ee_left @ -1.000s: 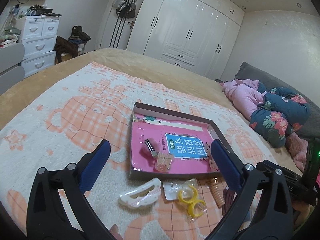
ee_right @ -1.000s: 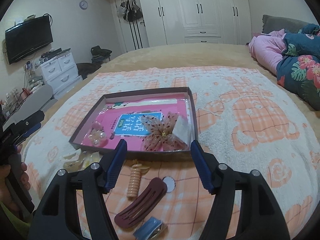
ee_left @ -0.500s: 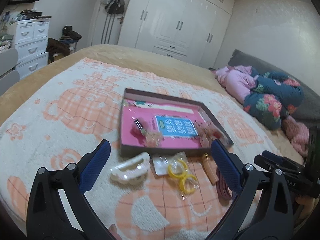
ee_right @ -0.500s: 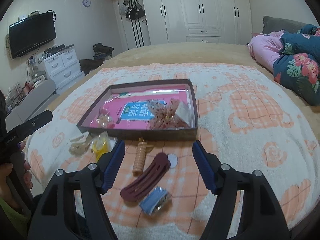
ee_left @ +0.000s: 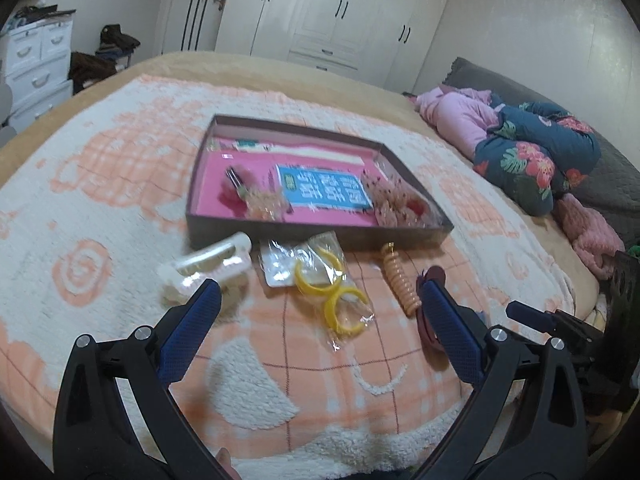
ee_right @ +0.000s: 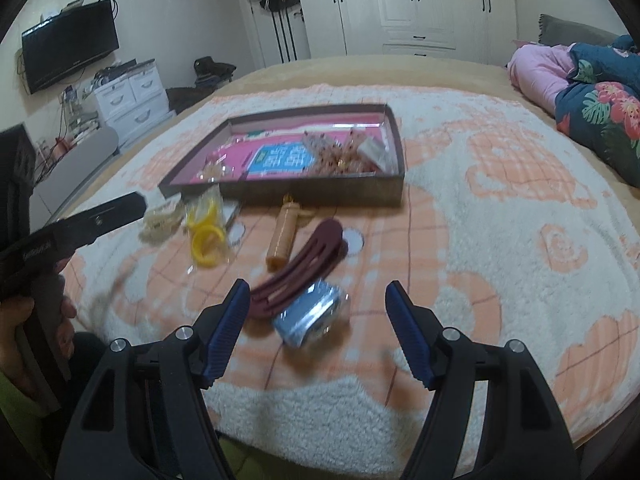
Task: Organize jewelry
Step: 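Grasp the blue packet with the right tool while the left tool grasps the yellow hair-tie bag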
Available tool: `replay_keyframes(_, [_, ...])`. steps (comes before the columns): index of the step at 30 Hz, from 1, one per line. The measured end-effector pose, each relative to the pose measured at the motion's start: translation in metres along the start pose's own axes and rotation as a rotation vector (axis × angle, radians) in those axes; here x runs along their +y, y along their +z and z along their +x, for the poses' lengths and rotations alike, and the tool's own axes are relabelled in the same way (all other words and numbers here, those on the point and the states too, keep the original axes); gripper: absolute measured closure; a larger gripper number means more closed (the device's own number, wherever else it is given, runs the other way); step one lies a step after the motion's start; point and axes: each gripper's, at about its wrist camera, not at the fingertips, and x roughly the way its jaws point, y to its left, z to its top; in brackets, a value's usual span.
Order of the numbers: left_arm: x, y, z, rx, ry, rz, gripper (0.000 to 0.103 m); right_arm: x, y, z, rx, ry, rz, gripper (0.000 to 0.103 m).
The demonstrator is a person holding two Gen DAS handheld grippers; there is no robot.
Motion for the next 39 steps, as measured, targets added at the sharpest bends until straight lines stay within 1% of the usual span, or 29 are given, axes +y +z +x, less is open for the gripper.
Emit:
replay_keyframes(3, [-0.001,-0.003,0.01,0.028,-0.02,-0.012,0.011,0.0,-0.004,0.005,0.01,0.008,-0.002,0.035])
replay_keyframes(8, [-0.007,-0.003,0.025,0.084,-0.016,0.009,0.012,-0.001,-0.008,0.015,0.021,0.012,-0.013,0.035])
replay_keyframes(9, [-0.008,-0.002,0.03,0.102,-0.015,0.012,0.014,-0.003,-0.009,0.018,0.025,0.017,-0.009,0.036])
replay_keyframes(11, [-0.008,-0.002,0.037,0.13,-0.015,0.011,0.021,-0.004,-0.01,0.024,0.037,0.02,-0.005,0.042])
replay_keyframes(13, [-0.007,-0.002,0.046,0.166,-0.017,0.006,0.032,-0.005,-0.01,0.028,0.042,0.025,0.0,0.048])
replay_keyframes(14, [-0.006,-0.002,0.05,0.184,-0.02,0.004,0.034,-0.007,-0.011,0.03,0.041,0.026,0.002,0.05])
replay_keyframes(16, [-0.006,-0.002,0.057,0.214,-0.025,0.005,0.042,-0.008,-0.011,0.031,0.037,0.035,0.008,0.056])
replay_keyframes(17, [-0.007,-0.001,0.061,0.228,-0.028,0.007,0.044,-0.009,-0.011,0.032,0.037,0.043,0.01,0.058])
replay_keyframes(19, [-0.008,0.0,0.068,0.252,-0.03,0.012,0.05,-0.009,-0.011,0.033,0.032,0.045,0.008,0.059])
replay_keyframes(22, [-0.012,0.002,0.077,0.28,-0.028,0.026,0.053,-0.01,-0.011,0.032,0.023,0.049,0.003,0.059])
replay_keyframes(23, [-0.013,0.002,0.079,0.283,-0.026,0.027,0.054,-0.01,-0.011,0.032,0.022,0.051,0.005,0.059])
replay_keyframes(25, [-0.011,0.005,0.084,0.293,-0.028,0.013,0.059,-0.012,-0.011,0.032,0.021,0.053,0.009,0.059])
replay_keyframes(30, [-0.003,0.008,0.09,0.296,-0.05,-0.021,0.066,-0.014,-0.009,0.027,0.01,0.045,0.012,0.059])
replay_keyframes(33, [0.0,0.009,0.085,0.274,-0.068,-0.037,0.067,-0.018,-0.007,0.025,0.002,0.034,0.02,0.059])
replay_keyframes(39, [-0.004,0.013,0.063,0.195,-0.088,-0.025,0.068,-0.024,-0.002,0.021,-0.008,0.01,0.026,0.059])
